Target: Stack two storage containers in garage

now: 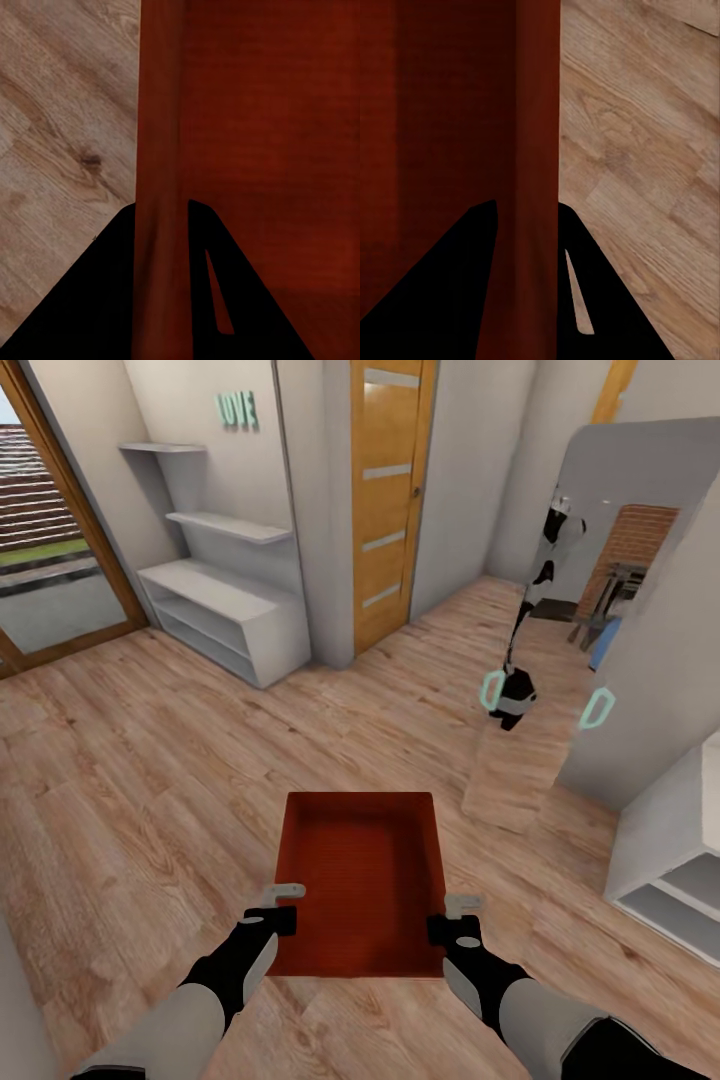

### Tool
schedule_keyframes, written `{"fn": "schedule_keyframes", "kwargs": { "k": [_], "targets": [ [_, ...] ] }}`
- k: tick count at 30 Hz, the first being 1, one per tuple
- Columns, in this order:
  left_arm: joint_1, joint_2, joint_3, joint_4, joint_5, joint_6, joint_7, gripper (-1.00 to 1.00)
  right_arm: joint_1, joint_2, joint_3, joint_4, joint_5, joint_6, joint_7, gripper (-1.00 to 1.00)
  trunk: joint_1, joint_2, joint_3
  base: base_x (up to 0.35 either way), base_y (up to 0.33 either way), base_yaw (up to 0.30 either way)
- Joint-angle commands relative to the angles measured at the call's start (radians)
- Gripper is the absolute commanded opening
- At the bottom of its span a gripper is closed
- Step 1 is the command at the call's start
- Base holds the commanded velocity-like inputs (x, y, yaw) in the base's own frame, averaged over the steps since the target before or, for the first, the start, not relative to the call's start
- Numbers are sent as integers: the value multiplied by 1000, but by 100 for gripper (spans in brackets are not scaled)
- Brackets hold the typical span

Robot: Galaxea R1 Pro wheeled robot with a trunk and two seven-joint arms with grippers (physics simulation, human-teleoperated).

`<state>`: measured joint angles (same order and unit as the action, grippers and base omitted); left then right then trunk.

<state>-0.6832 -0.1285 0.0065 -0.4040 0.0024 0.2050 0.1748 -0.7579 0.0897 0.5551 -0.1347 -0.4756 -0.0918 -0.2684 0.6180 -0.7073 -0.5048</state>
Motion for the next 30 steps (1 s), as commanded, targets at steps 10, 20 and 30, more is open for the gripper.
{"fn": "schedule_keyframes", "kwargs": {
  "k": [10,20,30],
  "targets": [
    [-1,9,15,-55,2,7,5,-100,0,-1,25,44,-11,-2,0,-100,1,-1,-1,322,0,0],
    [-1,9,15,-55,2,7,5,-100,0,-1,25,44,-11,-2,0,-100,1,-1,-1,322,0,0],
    [-1,9,15,-55,2,7,5,-100,0,-1,25,44,-11,-2,0,-100,1,-1,-1,322,0,0]
  ]
}}
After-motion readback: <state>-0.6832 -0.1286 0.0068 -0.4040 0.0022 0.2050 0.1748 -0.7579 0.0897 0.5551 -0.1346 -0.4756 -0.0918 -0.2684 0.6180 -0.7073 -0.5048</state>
